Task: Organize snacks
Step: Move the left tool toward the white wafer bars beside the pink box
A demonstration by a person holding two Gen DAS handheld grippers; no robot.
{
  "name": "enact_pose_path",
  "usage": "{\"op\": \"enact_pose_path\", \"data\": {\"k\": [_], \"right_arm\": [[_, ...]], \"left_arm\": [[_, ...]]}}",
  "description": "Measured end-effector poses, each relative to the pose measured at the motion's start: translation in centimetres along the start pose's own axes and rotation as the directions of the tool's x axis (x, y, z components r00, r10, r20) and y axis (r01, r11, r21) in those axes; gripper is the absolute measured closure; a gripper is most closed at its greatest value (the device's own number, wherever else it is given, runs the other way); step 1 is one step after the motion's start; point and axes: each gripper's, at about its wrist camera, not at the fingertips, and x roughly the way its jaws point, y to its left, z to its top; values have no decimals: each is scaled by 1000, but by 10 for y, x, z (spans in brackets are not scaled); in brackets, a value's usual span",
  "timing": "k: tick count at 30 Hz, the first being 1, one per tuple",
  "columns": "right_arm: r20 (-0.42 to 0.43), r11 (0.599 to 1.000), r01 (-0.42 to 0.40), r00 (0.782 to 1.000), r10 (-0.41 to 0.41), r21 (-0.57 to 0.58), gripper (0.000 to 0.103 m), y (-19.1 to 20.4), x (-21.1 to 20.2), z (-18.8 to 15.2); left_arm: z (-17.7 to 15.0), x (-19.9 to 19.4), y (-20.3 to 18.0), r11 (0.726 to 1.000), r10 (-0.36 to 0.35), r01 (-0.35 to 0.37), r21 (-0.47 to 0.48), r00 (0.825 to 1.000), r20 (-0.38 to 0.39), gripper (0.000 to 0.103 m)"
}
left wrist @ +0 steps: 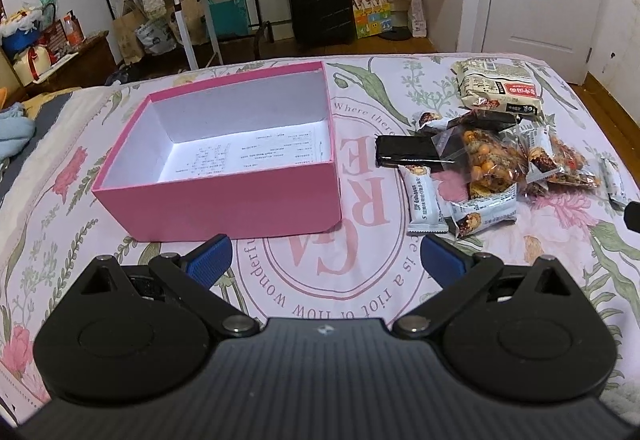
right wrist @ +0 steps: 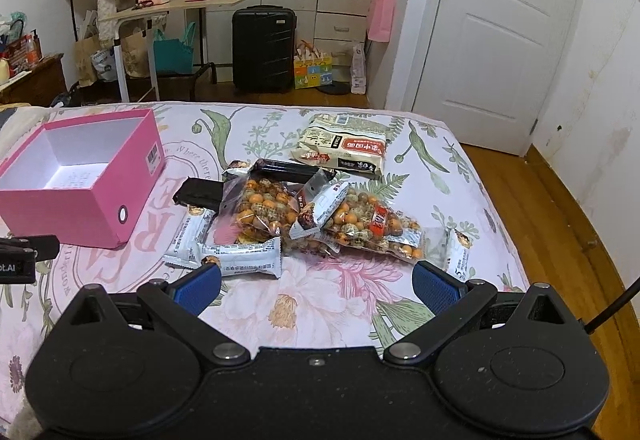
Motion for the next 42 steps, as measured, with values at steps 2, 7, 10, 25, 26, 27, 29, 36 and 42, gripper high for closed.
{"op": "enact_pose_path", "data": {"k": [2,7,10,25,26,27,29,36,42], "right_arm": [[2,1000,2,1000,-2,-3,0,1,-1,0],[4,1000,1,1000,-1,6,0,-1,-2,2],[8,1000,1,1000,-1,9,0,0,-3,1],[0,999,-33,999,33,13,0,-1,-2,1],[3,998,-62,998,62,31,0,-3,-2,2],[8,996,-84,996,84,42,0,-6,-3,3],[32,995,-92,995,90,41,0,-8,-3,6],[168,985,-172,972,166,22,0,-10,0,19],[55,962,-272,960,273,-22,1,0,48,17]], "left_arm": [[0,0,1,1000,0,0,-2,1000,-3,2],[0,-4,2,1000,1,-1,1,1000,10,2],[1,-6,2,1000,1,-1,1,1000,18,2],[6,-3,9,1000,-23,23,-21,1000,16,2],[8,-2,11,999,-22,22,-23,1000,16,2],[11,-1,12,1000,-16,17,-23,1000,21,2],[17,0,13,1000,-1,2,-13,999,35,1],[39,4,13,1000,-20,19,10,996,91,0],[56,41,-1,993,-116,116,-11,993,26,1]]}}
